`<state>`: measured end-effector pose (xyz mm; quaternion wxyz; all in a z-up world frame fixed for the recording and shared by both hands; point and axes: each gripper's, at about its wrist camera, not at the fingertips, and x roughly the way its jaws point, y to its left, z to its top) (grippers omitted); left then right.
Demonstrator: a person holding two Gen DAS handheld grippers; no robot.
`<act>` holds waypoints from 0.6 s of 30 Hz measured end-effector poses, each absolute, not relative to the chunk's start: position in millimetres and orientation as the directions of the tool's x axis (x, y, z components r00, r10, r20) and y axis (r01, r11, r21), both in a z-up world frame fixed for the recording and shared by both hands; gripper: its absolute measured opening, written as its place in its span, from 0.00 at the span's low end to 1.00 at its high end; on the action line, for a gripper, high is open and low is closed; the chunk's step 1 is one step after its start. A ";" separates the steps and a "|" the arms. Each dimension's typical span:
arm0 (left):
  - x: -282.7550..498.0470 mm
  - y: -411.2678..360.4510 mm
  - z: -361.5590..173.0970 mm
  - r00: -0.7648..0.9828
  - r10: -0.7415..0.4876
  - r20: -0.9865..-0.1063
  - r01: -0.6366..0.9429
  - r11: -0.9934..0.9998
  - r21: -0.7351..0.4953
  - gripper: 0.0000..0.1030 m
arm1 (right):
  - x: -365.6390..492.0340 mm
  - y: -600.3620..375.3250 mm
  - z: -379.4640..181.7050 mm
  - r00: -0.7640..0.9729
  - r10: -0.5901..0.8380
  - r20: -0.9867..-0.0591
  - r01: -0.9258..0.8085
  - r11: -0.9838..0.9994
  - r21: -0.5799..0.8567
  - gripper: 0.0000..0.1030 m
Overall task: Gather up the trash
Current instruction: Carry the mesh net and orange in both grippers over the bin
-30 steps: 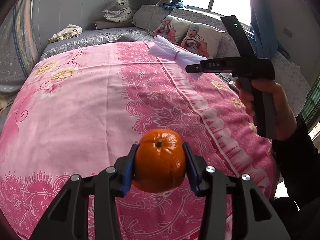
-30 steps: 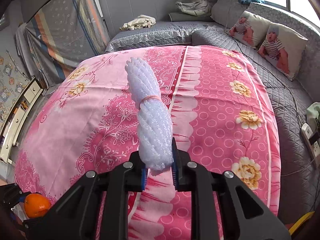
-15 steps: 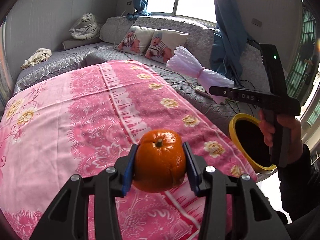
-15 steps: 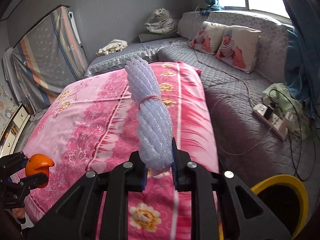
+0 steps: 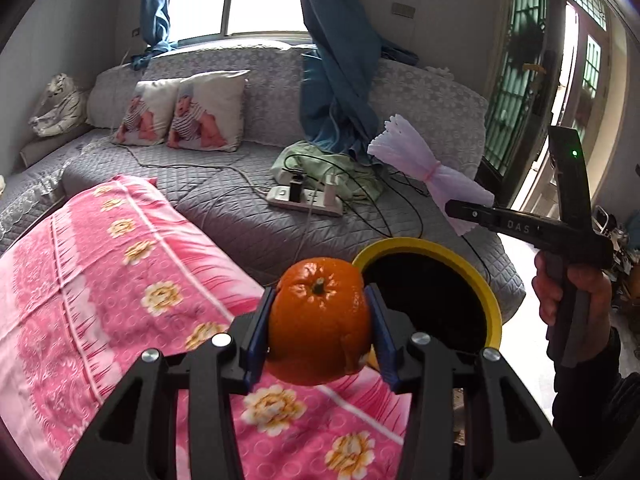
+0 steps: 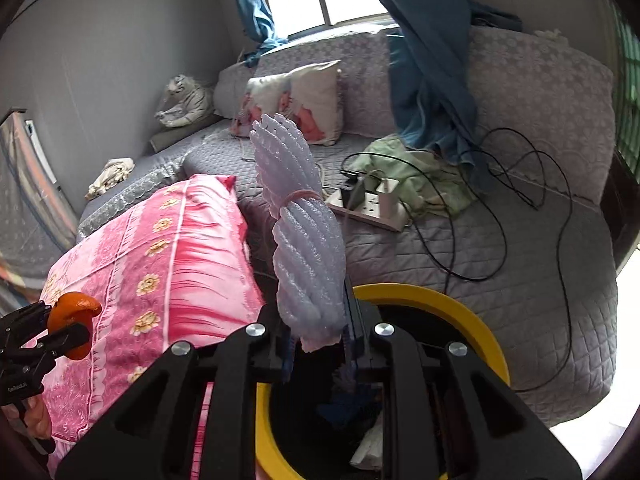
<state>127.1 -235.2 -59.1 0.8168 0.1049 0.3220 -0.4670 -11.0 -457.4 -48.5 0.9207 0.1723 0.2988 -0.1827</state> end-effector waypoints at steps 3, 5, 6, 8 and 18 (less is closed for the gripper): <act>125.7 -271.5 -66.3 0.305 -0.712 -0.633 0.857 0.495 -0.144 0.41 | -27.6 -477.1 -55.7 0.728 -0.270 -0.631 0.497 0.841 0.214 0.18; 125.7 -293.9 -74.1 0.269 -0.713 -0.647 0.870 0.469 -0.155 0.41 | -35.6 -486.7 -61.9 0.712 -0.282 -0.643 0.522 0.825 0.216 0.18; 124.6 -305.1 -78.9 0.251 -0.712 -0.656 0.875 0.457 -0.161 0.41 | -38.6 -488.5 -65.7 0.705 -0.287 -0.648 0.532 0.818 0.216 0.18; 123.7 -323.3 -89.3 0.226 -0.706 -0.671 0.884 0.439 -0.164 0.41 | -43.8 -496.1 -74.0 0.692 -0.292 -0.660 0.550 0.805 0.221 0.18; 113.2 -377.0 -126.2 0.142 -0.666 -0.732 0.900 0.394 -0.184 0.41 | -54.2 -515.4 -103.5 0.665 -0.268 -0.697 0.578 0.776 0.253 0.19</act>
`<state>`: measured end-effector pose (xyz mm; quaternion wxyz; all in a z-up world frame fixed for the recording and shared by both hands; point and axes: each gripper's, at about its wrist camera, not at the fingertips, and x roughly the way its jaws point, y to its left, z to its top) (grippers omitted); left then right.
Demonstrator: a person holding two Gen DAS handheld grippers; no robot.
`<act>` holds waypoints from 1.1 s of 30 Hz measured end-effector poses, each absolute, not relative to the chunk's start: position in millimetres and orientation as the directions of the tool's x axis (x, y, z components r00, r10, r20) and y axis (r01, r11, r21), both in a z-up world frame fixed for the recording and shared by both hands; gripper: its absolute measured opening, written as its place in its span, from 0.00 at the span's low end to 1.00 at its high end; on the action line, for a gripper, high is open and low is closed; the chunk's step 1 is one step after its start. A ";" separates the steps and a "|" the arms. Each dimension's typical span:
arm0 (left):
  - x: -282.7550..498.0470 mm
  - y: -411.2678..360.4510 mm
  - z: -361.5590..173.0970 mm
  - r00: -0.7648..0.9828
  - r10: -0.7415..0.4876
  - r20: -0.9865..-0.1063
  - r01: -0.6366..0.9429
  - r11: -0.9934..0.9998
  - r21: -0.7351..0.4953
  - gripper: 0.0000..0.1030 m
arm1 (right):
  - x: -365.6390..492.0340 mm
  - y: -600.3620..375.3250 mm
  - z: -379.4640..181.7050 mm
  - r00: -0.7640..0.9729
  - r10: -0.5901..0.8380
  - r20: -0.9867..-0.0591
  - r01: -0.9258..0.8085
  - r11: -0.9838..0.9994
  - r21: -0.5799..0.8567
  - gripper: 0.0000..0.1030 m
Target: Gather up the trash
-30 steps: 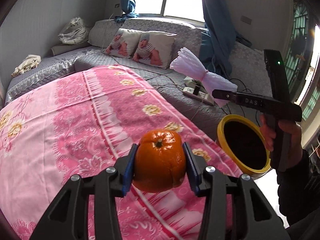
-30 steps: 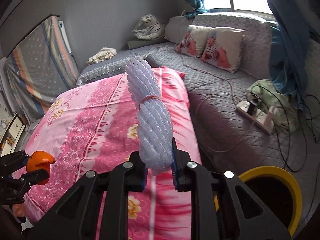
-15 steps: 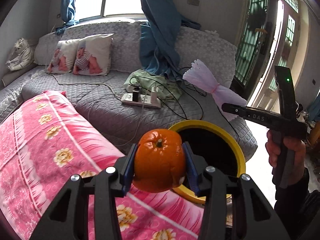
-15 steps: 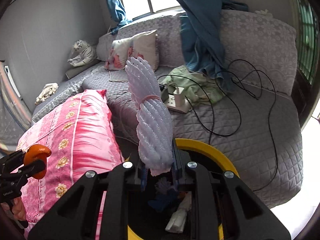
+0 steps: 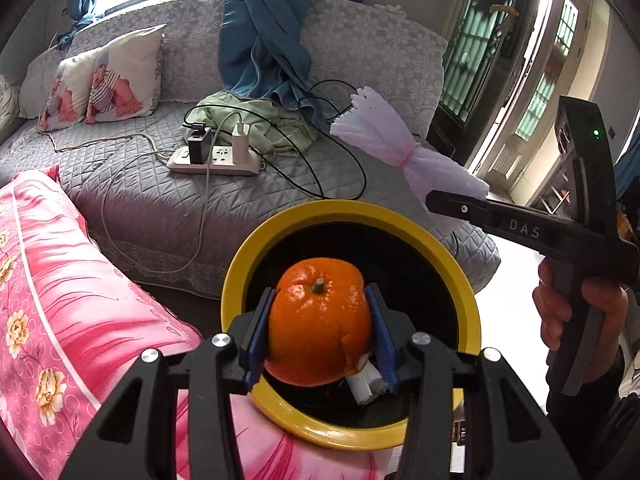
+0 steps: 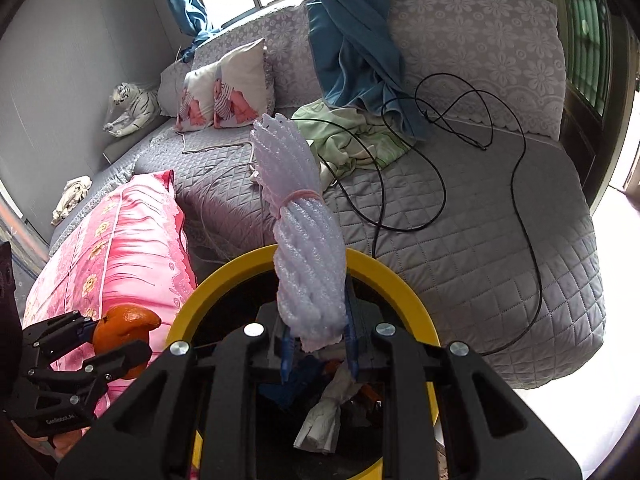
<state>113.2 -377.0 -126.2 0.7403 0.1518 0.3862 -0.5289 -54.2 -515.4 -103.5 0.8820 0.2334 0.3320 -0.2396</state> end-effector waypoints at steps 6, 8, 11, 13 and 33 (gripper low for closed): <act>115.8 -371.1 -125.2 0.152 -0.683 -0.715 0.884 0.417 -0.211 0.72 | -53.5 -521.7 -105.4 0.657 -0.281 -0.699 0.596 0.761 0.255 0.32; 119.3 -365.1 -120.6 0.163 -0.699 -0.697 0.877 0.426 -0.222 0.78 | -55.9 -525.8 -105.1 0.654 -0.286 -0.701 0.609 0.749 0.262 0.33; 125.0 -356.5 -114.6 0.167 -0.708 -0.686 0.866 0.438 -0.241 0.78 | -60.4 -527.2 -100.0 0.659 -0.291 -0.694 0.613 0.742 0.271 0.35; 129.0 -349.1 -109.9 0.181 -0.711 -0.680 0.857 0.453 -0.246 0.78 | -61.6 -525.9 -94.7 0.663 -0.295 -0.688 0.609 0.747 0.267 0.35; 152.6 -89.7 -32.7 0.683 -0.578 -0.446 0.557 0.808 -0.194 0.92 | 13.5 -433.6 -57.3 0.752 -0.318 -0.577 0.497 0.849 0.179 0.78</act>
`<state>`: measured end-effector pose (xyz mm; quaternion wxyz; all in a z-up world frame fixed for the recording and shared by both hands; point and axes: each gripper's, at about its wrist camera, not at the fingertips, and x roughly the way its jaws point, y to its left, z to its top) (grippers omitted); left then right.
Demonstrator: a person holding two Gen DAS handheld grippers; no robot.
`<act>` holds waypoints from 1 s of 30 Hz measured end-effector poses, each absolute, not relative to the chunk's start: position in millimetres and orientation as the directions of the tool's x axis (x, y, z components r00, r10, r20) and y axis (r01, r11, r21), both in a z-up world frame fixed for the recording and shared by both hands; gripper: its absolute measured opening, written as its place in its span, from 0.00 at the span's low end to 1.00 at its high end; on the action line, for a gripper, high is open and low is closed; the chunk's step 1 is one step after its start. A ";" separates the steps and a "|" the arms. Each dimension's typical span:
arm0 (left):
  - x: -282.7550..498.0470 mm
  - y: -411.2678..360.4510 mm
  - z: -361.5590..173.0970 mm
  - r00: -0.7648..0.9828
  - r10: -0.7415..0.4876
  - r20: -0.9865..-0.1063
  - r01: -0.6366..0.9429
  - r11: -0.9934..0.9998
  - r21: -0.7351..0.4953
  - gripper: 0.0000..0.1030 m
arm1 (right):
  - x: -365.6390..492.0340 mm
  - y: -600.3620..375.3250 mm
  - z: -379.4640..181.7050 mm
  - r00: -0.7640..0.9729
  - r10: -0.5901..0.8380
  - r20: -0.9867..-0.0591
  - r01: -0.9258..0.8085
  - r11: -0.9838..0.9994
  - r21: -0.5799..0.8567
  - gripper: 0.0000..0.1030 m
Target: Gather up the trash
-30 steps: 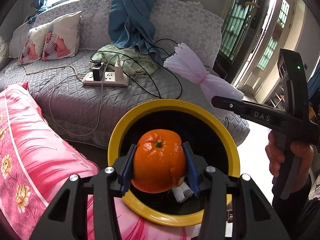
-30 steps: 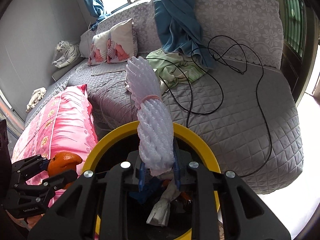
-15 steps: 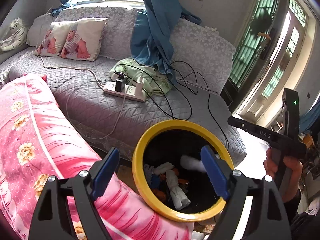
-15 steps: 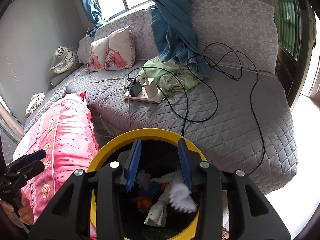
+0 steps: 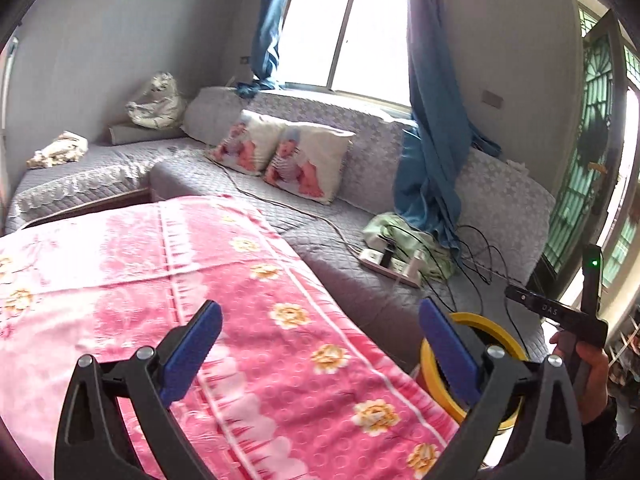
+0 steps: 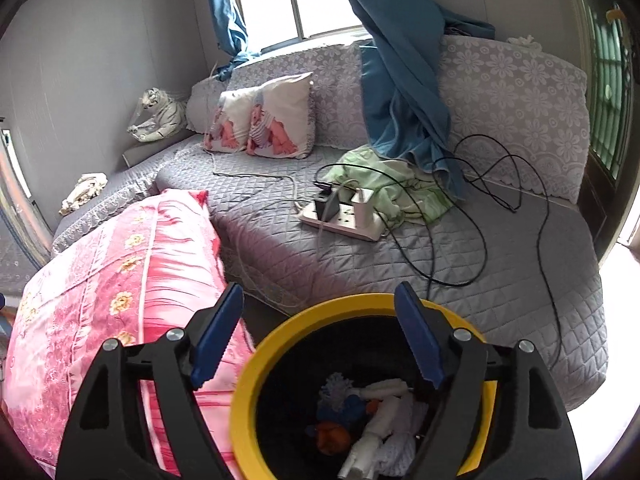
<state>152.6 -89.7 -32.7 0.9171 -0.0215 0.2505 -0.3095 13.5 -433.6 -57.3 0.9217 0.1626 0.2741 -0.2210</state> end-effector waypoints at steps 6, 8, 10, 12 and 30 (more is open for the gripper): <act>130.8 -13.4 -25.5 0.862 -0.347 -0.368 0.324 0.938 -0.125 0.92 | 51.2 -370.8 -48.4 0.841 -0.130 -0.525 0.311 0.911 0.272 0.92; 122.6 7.9 -25.6 0.889 -0.301 -0.346 0.269 0.953 -0.137 0.92 | 61.5 -340.3 -44.0 0.853 -0.123 -0.508 0.279 0.928 0.245 0.92; 113.3 25.0 -24.9 0.910 -0.252 -0.330 0.211 0.965 -0.155 0.92 | 66.7 -310.0 -40.5 0.867 -0.107 -0.487 0.237 0.947 0.214 0.92; 103.8 38.0 -23.6 0.924 -0.211 -0.320 0.165 0.973 -0.163 0.92 | 70.6 -281.2 -37.5 0.874 -0.099 -0.475 0.206 0.962 0.180 0.92; 18.3 57.9 15.1 0.974 0.020 -0.224 -0.040 0.996 -0.086 0.92 | 7.7 -182.9 11.4 0.955 -0.168 -0.246 0.199 0.975 0.104 0.92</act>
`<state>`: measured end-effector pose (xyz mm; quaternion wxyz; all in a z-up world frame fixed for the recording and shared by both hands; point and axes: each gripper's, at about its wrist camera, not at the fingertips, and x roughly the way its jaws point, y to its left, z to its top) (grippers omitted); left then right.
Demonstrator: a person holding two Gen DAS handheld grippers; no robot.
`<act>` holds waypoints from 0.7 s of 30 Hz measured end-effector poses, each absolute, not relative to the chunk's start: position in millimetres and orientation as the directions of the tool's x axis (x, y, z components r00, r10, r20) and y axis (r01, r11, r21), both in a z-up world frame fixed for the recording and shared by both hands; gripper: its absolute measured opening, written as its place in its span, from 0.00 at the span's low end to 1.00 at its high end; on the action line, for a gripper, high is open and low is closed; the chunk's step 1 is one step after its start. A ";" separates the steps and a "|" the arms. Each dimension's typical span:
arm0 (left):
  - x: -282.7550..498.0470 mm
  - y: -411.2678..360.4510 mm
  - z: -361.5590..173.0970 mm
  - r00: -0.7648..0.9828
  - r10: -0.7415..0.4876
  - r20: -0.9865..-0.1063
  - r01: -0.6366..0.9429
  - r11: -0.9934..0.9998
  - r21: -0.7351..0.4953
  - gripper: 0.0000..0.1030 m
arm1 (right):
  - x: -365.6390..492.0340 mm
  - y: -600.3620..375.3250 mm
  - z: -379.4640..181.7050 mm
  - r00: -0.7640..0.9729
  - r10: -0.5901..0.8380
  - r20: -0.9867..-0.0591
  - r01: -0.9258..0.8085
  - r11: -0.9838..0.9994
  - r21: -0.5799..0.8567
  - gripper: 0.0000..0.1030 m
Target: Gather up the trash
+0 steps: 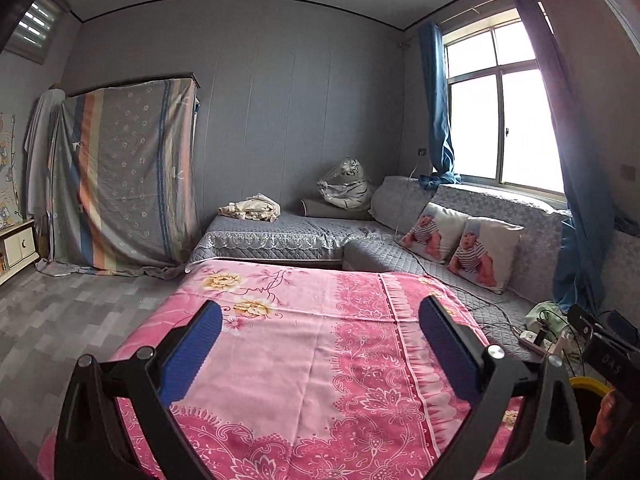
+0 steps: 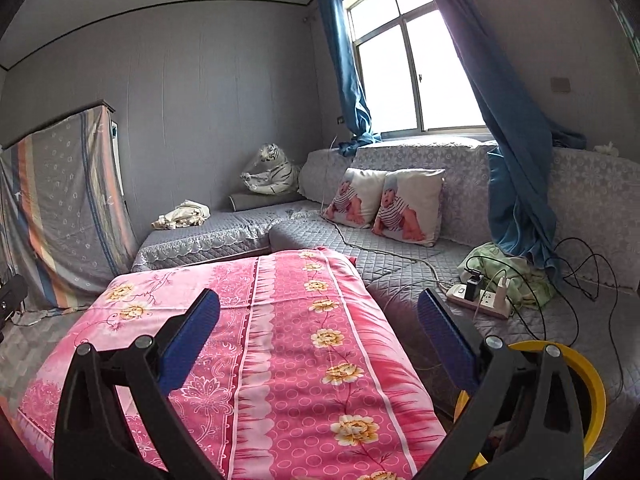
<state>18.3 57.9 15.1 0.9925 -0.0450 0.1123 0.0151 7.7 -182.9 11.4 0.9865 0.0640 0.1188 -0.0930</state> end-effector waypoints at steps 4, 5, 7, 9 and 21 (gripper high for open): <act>9.6 54.6 15.4 0.978 0.025 -0.209 -0.042 0.996 -0.075 0.92 | 1.6 -179.1 10.3 0.954 -0.176 -0.241 0.200 0.977 0.079 0.92; 7.9 53.7 15.3 0.978 0.020 -0.207 -0.037 0.996 -0.078 0.92 | 1.1 -178.8 9.9 0.954 -0.173 -0.244 0.197 0.977 0.079 0.92; 6.0 51.6 14.4 0.978 0.011 -0.206 -0.029 0.996 -0.083 0.92 | -0.4 -177.9 8.1 0.954 -0.176 -0.244 0.200 0.977 0.079 0.92; 4.2 49.8 14.1 0.978 0.004 -0.206 -0.023 0.996 -0.088 0.92 | -3.1 -176.9 6.7 0.955 -0.184 -0.234 0.206 0.976 0.074 0.92; 4.1 47.2 12.1 0.978 -0.019 -0.207 -0.002 0.995 -0.103 0.92 | -4.5 -179.9 4.1 0.950 -0.198 -0.243 0.222 0.972 0.078 0.92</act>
